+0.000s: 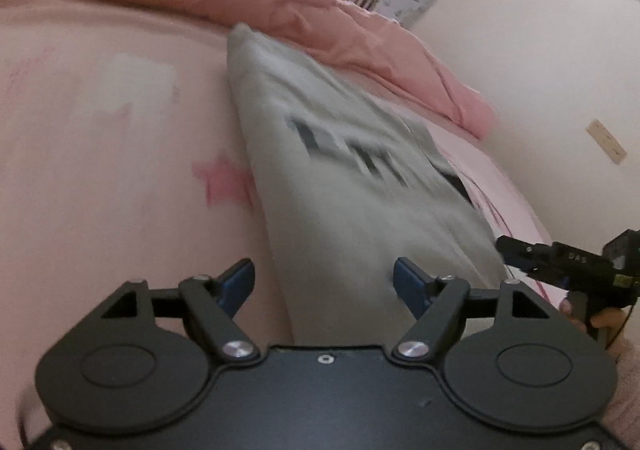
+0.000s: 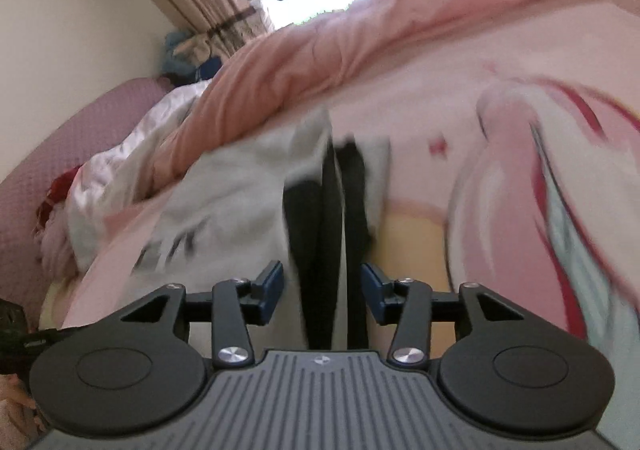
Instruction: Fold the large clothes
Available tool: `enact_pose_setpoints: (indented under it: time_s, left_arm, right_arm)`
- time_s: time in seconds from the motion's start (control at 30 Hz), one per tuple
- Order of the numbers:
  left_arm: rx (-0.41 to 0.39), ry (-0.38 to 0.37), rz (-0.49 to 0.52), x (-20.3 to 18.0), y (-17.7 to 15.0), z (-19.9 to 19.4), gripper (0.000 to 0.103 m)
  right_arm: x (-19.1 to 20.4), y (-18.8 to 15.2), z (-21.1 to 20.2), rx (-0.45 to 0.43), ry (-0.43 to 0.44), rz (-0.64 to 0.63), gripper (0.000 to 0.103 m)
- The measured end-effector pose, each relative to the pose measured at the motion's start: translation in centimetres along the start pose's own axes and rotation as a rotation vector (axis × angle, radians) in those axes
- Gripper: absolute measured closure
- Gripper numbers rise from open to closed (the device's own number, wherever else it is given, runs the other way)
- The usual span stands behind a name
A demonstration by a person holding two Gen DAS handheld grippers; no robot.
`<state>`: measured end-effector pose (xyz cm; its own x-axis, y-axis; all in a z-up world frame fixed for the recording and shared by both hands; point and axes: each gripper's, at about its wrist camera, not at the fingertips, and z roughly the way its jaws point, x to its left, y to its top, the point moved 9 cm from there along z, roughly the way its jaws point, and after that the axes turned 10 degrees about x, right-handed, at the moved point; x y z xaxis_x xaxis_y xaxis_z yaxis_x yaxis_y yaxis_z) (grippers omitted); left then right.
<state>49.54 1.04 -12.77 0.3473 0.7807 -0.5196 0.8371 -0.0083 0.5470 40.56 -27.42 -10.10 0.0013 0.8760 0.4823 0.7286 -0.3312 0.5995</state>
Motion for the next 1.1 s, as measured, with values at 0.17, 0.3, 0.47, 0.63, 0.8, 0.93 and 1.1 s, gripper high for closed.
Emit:
enact_pose_setpoints:
  time_s: [0.17,0.3,0.47,0.63,0.8,0.93,1.1]
  left_arm:
    - [0.039,-0.058,-0.029,-1.7,-4.6,0.1,0.041]
    - [0.019,-0.028,-0.057,-1.7,-5.1,-0.1,0.053]
    - [-0.028,-0.033,-0.06,-3.4,-4.3,-1.4,0.066]
    - [0.031,0.043,-0.085,-1.9,-5.7,1.1,0.052]
    - [0.013,0.022,-0.092,-1.7,-6.1,0.4,0.048]
    - [0.007,0.094,-0.038,-2.3,-5.8,-1.4,0.048]
    - [-0.075,0.178,0.022,-3.4,-4.5,-4.5,0.046]
  right_arm:
    - [-0.1,-5.2,-2.5,0.016,0.0,0.041,0.049]
    - [0.7,-6.0,-2.1,0.018,0.014,0.045,0.087]
    - [2.1,-5.1,-3.4,-0.03,-0.042,0.003,0.099]
    - [0.7,-6.3,-1.6,0.013,-0.098,0.009,0.099]
    - [0.4,-7.0,-1.0,0.004,-0.116,-0.002,0.098]
    - [1.3,-6.8,-2.0,-0.011,-0.191,-0.056,0.086]
    - [2.2,-6.2,-4.1,-0.072,-0.266,-0.112,0.082]
